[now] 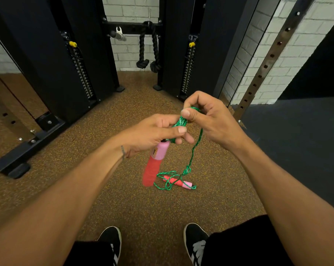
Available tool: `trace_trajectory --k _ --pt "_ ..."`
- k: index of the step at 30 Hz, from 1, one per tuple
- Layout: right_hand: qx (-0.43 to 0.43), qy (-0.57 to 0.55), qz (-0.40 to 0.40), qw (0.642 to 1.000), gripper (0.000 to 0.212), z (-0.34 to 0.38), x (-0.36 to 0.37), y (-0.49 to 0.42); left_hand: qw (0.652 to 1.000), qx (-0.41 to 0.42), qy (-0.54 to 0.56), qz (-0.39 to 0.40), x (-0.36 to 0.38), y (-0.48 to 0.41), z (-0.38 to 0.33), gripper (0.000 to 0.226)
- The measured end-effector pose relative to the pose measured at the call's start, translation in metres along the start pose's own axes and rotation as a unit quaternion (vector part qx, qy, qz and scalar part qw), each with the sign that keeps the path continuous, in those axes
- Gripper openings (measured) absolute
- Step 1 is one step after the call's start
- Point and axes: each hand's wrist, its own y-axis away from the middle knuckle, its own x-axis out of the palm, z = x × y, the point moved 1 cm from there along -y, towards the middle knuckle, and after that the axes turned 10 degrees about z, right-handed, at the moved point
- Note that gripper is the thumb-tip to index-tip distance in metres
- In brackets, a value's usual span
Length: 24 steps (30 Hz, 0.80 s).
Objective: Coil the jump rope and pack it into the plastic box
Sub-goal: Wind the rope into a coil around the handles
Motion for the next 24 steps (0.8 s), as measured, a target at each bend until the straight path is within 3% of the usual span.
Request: trace_trajectory --k 4,13,19,24 --pt "0.023 -0.041 -0.018 0.999 0.008 0.001 -0.002 0.000 0.998 0.018 0.060 -0.008 -0.002 -0.001 0.001 0.042" --pt "0.078 -0.115 -0.044 0.989 0.017 -0.008 -0.002 -0.002 0.992 0.036 0.110 -0.043 0.000 -0.004 -0.003 0.044" --pt "0.114 -0.136 -0.016 0.984 0.024 -0.026 -0.002 0.000 0.992 0.040 0.114 -0.028 0.003 -0.002 -0.002 0.042" --pt "0.129 -0.179 0.012 0.975 0.023 -0.033 0.015 -0.003 0.982 0.064 0.160 -0.076 0.003 -0.002 -0.002 0.039"
